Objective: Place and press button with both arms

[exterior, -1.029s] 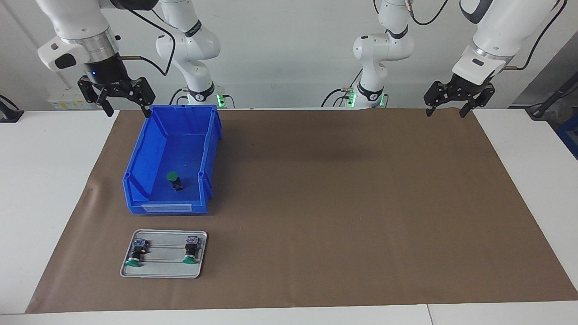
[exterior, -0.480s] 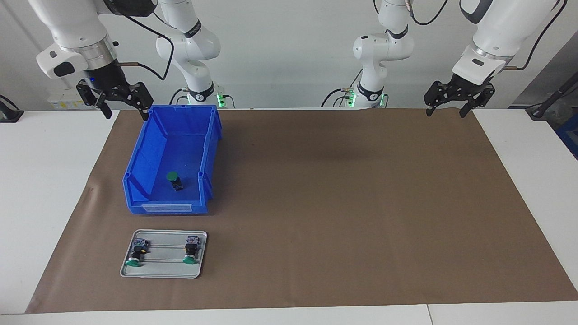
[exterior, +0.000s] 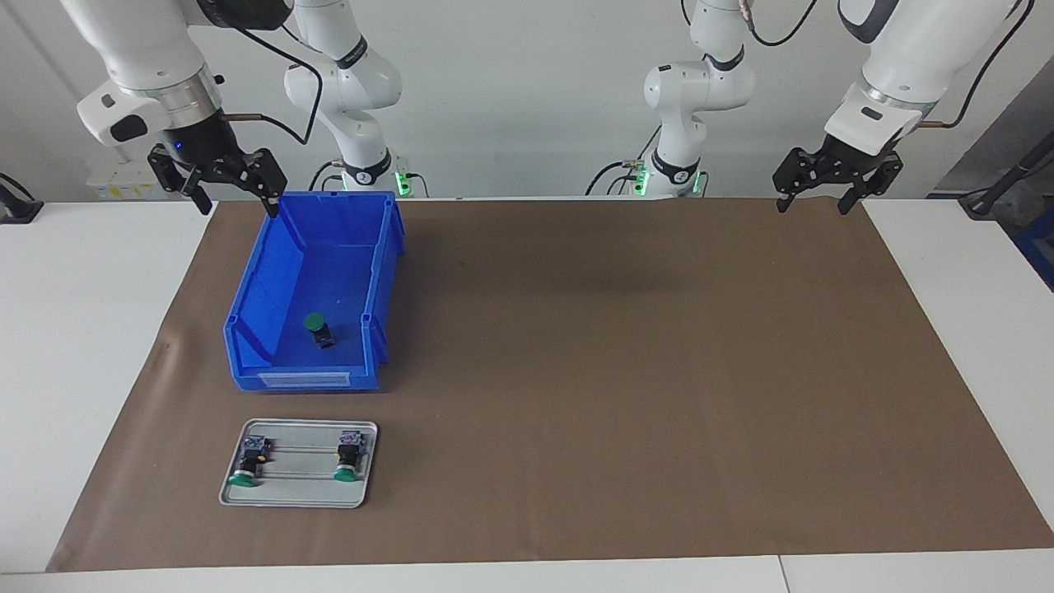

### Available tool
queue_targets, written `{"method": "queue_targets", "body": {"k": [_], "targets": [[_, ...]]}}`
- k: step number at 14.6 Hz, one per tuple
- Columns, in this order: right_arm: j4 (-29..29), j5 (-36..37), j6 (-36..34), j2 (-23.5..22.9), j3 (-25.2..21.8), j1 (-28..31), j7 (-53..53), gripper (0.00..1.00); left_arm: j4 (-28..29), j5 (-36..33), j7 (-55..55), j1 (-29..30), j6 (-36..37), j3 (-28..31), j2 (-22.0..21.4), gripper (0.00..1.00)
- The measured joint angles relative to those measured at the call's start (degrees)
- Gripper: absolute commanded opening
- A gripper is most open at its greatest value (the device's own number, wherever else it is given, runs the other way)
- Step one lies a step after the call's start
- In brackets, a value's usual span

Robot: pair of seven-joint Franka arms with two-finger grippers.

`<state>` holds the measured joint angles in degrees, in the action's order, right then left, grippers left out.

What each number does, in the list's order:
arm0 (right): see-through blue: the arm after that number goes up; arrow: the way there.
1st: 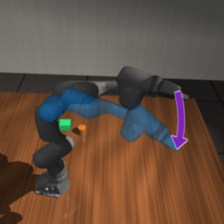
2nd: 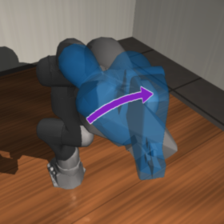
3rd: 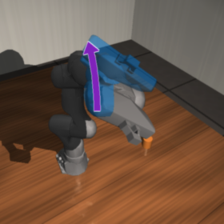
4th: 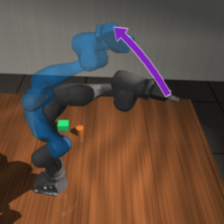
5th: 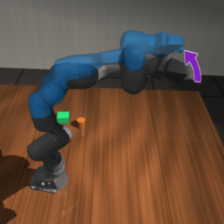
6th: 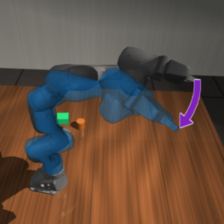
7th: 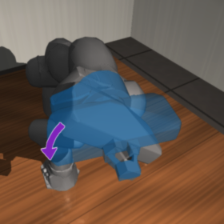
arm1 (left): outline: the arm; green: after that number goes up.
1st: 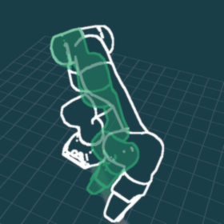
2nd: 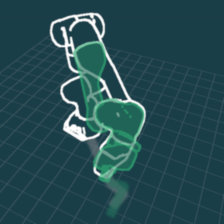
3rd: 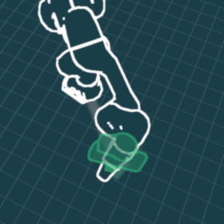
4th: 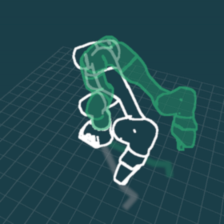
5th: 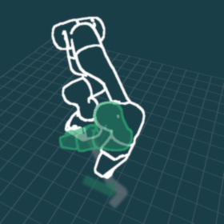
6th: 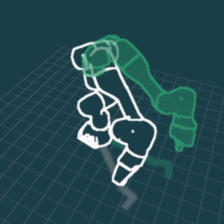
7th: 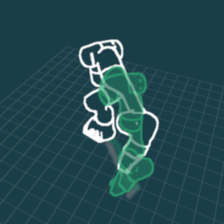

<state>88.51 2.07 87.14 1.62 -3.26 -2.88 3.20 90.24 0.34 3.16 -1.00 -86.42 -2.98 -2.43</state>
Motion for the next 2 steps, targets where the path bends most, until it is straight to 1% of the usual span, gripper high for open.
{"method": "queue_targets", "body": {"k": [2], "targets": [[0.0,0.0,-0.1,0.0,0.0,0.0,0.0,1.00,0.0,0.0,0.0,0.0,0.0,0.0,0.0,1.00]]}}
